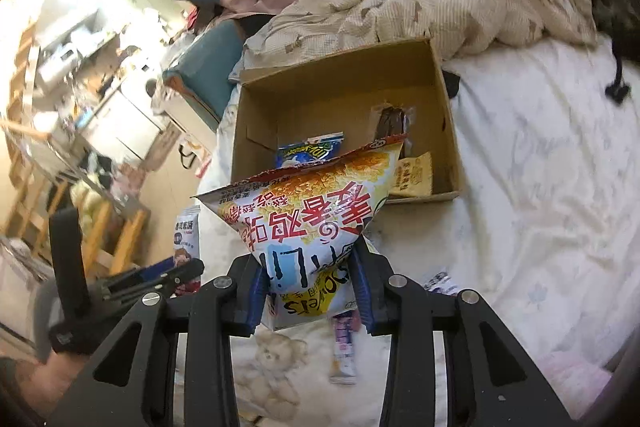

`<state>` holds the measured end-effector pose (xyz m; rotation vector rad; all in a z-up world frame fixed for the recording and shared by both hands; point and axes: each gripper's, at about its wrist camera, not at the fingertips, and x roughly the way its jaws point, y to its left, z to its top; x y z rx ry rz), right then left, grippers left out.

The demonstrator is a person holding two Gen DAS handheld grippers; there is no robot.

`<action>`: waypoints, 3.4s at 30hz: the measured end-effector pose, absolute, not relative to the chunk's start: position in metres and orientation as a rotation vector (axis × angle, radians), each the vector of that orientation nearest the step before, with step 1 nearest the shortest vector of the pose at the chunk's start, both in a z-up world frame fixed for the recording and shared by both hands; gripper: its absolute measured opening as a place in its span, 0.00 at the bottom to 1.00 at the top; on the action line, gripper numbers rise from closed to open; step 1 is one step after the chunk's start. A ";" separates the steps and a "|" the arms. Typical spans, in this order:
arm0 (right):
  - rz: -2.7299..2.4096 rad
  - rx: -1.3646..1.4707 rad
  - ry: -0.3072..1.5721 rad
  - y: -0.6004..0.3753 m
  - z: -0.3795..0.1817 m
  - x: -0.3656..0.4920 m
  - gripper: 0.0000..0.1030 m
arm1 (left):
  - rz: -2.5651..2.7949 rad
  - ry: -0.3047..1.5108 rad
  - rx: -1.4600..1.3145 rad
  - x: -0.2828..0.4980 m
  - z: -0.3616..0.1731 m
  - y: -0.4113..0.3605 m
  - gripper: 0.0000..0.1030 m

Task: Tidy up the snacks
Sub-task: 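Carry the rice cake bar and chip bag into the box and open both tools, then withdraw both tools from the box back over the snack pile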

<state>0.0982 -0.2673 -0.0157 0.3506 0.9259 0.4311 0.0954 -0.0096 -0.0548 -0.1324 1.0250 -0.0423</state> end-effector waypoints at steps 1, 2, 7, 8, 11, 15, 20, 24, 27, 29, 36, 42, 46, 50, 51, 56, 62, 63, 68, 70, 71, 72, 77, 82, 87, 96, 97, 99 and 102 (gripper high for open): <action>0.430 0.344 0.922 -0.268 -0.015 0.098 0.37 | -0.037 1.015 -0.124 0.095 -0.053 -0.009 0.26; 0.431 0.336 0.916 -0.269 -0.013 0.099 0.37 | -0.032 1.008 -0.120 0.096 -0.052 -0.008 0.26; 0.430 0.332 0.903 -0.273 -0.011 0.099 0.37 | 0.011 0.971 -0.115 0.100 -0.047 -0.002 0.26; 0.425 0.335 0.902 -0.274 -0.011 0.105 0.37 | 0.015 0.968 -0.108 0.103 -0.046 -0.002 0.26; 0.390 0.347 0.891 -0.279 -0.010 0.113 0.37 | -0.001 0.950 -0.096 0.114 -0.035 -0.003 0.26; 0.329 0.369 0.885 -0.288 -0.010 0.129 0.37 | -0.023 0.901 -0.054 0.129 -0.017 -0.010 0.26; 0.260 0.393 0.851 -0.297 -0.008 0.135 0.37 | -0.055 0.869 0.014 0.155 -0.003 -0.022 0.26; 0.263 0.391 0.855 -0.294 -0.009 0.146 0.37 | -0.073 0.868 0.044 0.174 0.000 -0.028 0.26; 0.266 0.364 0.859 -0.288 -0.010 0.159 0.37 | -0.084 0.869 0.051 0.193 0.003 -0.032 0.26; 0.262 0.340 0.862 -0.284 -0.012 0.169 0.37 | -0.088 0.868 0.048 0.201 0.003 -0.032 0.26; 0.269 0.300 0.903 -0.272 -0.025 0.203 0.37 | -0.088 0.875 0.030 0.232 -0.016 -0.034 0.26; 0.279 0.287 0.945 -0.264 -0.039 0.226 0.37 | -0.096 0.898 -0.031 0.245 -0.027 -0.027 0.26; 0.283 0.290 0.983 -0.261 -0.049 0.234 0.38 | -0.098 0.890 -0.003 0.247 -0.033 -0.029 0.26; 0.289 0.271 1.024 -0.256 -0.059 0.235 0.38 | -0.117 0.905 0.001 0.250 -0.040 -0.031 0.26; 0.290 0.265 1.035 -0.255 -0.062 0.235 0.38 | -0.120 0.905 0.001 0.250 -0.041 -0.032 0.26; 0.250 0.236 1.098 -0.255 -0.075 0.237 0.38 | -0.142 0.929 -0.011 0.251 -0.041 -0.034 0.26; 0.256 0.249 1.107 -0.256 -0.077 0.237 0.40 | -0.136 0.931 -0.010 0.252 -0.042 -0.033 0.27; 0.257 0.248 1.107 -0.256 -0.077 0.237 0.40 | -0.136 0.934 -0.019 0.252 -0.042 -0.032 0.27; 0.273 0.258 1.104 -0.253 -0.075 0.238 0.40 | -0.135 0.933 -0.019 0.252 -0.043 -0.032 0.27; 0.276 0.264 1.104 -0.252 -0.075 0.238 0.40 | -0.136 0.929 -0.015 0.252 -0.042 -0.033 0.27; 0.278 0.272 1.103 -0.252 -0.075 0.238 0.40 | -0.137 0.928 -0.019 0.252 -0.042 -0.032 0.27; 0.280 0.278 1.103 -0.252 -0.075 0.238 0.40 | -0.137 0.928 -0.022 0.252 -0.042 -0.032 0.27; 0.283 0.298 1.085 -0.254 -0.072 0.238 0.54 | -0.125 0.926 -0.032 0.251 -0.040 -0.028 0.32; 0.281 0.302 1.069 -0.254 -0.068 0.238 0.61 | -0.108 0.903 -0.035 0.247 -0.033 -0.027 0.66; 0.269 0.319 1.058 -0.258 -0.066 0.238 0.73 | -0.109 0.889 -0.031 0.245 -0.030 -0.027 0.75; 0.269 0.324 1.053 -0.259 -0.063 0.237 0.75 | -0.097 0.892 -0.036 0.244 -0.030 -0.026 0.75; 0.266 0.319 1.054 -0.260 -0.063 0.237 0.75 | -0.093 0.886 -0.027 0.243 -0.030 -0.027 0.75; 0.258 0.317 1.056 -0.260 -0.062 0.235 0.75 | -0.081 0.876 -0.014 0.241 -0.029 -0.027 0.75; 0.260 0.325 1.041 -0.263 -0.057 0.233 0.75 | -0.080 0.872 -0.014 0.240 -0.029 -0.027 0.75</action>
